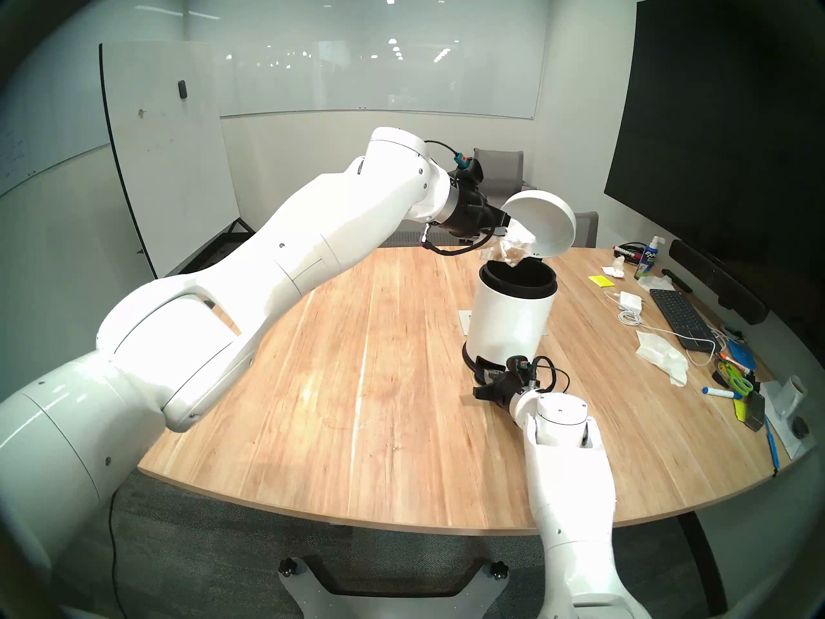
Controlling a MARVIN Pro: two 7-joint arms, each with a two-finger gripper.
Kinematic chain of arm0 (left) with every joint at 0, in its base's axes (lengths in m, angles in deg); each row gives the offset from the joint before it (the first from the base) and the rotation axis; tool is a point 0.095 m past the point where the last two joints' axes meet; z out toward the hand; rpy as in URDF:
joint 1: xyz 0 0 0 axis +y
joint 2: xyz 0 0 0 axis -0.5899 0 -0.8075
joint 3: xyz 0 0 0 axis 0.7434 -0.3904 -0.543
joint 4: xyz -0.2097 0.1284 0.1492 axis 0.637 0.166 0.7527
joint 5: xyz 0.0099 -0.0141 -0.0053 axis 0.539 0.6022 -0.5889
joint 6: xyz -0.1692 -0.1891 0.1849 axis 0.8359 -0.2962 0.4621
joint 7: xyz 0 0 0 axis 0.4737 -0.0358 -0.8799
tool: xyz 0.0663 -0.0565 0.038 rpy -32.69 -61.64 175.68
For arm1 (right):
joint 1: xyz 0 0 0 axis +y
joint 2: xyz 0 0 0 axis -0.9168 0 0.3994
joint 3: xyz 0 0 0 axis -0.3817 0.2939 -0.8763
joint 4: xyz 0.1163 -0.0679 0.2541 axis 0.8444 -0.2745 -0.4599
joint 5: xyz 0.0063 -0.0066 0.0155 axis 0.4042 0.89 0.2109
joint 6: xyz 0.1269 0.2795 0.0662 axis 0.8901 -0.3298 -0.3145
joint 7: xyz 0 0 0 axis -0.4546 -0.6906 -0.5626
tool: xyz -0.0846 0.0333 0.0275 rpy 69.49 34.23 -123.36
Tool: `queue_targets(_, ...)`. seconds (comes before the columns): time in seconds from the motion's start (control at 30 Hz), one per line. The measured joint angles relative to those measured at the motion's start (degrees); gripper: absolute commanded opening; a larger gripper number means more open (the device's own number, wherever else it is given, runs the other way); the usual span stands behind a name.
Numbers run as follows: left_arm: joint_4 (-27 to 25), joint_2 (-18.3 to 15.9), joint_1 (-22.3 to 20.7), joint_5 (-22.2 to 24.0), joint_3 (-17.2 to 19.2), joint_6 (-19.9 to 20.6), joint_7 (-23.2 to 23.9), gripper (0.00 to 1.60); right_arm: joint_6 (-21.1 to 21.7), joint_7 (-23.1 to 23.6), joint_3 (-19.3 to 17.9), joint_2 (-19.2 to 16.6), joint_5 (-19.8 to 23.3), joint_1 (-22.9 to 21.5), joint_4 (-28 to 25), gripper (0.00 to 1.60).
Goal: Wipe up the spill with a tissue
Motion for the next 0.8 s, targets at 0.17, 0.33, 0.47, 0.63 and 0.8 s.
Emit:
queue_targets(0.17,6.5,2.59,-2.19,0.0,0.12,-1.68,0.11,0.0,0.0,0.0,0.0,0.0,0.0,0.0,0.0,0.0)
queue_targets(0.33,12.71,5.08,-4.24,-0.16,0.07,-3.49,1.03,0.0,0.0,0.0,0.0,0.0,0.0,0.0,0.0,0.0)
queue_targets(0.47,16.64,6.96,-5.52,-0.5,-0.08,-4.86,1.8,0.0,0.0,0.0,-0.01,0.0,0.0,0.0,0.0,0.0)
queue_targets(0.63,20.43,9.11,-6.74,-1.11,-0.33,-6.4,2.87,0.0,0.0,0.0,-0.01,0.0,-0.01,0.0,0.0,0.0)
queue_targets(0.8,24.22,11.41,-7.84,-2.08,-0.96,-8.25,4.46,0.0,0.0,0.0,-0.01,0.0,-0.01,0.0,0.0,0.0)
